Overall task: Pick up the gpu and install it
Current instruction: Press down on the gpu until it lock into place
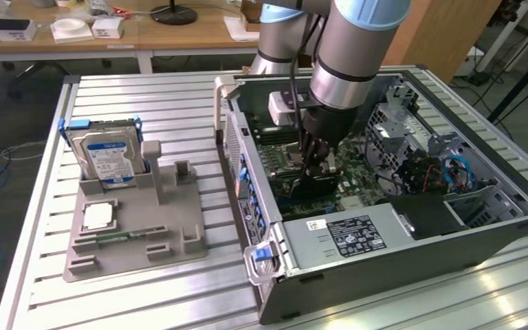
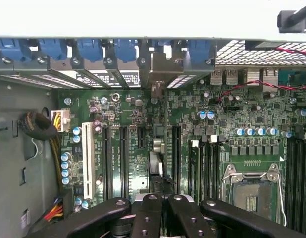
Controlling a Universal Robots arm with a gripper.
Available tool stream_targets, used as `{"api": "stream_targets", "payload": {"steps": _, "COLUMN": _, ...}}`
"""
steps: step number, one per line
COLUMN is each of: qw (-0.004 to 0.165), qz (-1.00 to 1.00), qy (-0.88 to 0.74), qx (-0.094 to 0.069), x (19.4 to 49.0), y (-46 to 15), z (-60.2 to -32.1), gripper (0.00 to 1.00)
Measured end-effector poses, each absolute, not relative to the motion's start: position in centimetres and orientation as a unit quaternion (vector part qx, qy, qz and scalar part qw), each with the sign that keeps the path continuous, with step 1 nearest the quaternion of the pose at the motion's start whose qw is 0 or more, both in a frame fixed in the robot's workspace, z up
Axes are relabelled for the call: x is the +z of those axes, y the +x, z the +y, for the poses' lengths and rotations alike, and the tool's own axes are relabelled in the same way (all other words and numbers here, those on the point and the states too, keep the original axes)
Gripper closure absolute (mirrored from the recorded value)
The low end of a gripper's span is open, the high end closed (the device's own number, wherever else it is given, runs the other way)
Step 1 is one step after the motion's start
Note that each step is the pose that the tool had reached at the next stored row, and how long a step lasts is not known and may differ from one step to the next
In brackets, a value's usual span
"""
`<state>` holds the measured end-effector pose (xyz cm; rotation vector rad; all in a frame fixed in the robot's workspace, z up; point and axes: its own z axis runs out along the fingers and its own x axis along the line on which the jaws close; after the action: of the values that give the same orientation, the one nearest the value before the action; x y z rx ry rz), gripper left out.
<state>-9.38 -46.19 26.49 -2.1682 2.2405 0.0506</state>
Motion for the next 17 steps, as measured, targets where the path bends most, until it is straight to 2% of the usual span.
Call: {"api": "stream_targets", "payload": {"steps": 17, "qw": 0.012, "qz": 0.718, "qy": -0.695, "qx": 0.016, "x": 26.27, "y": -9.42, "z": -46.19, "gripper": 0.89}}
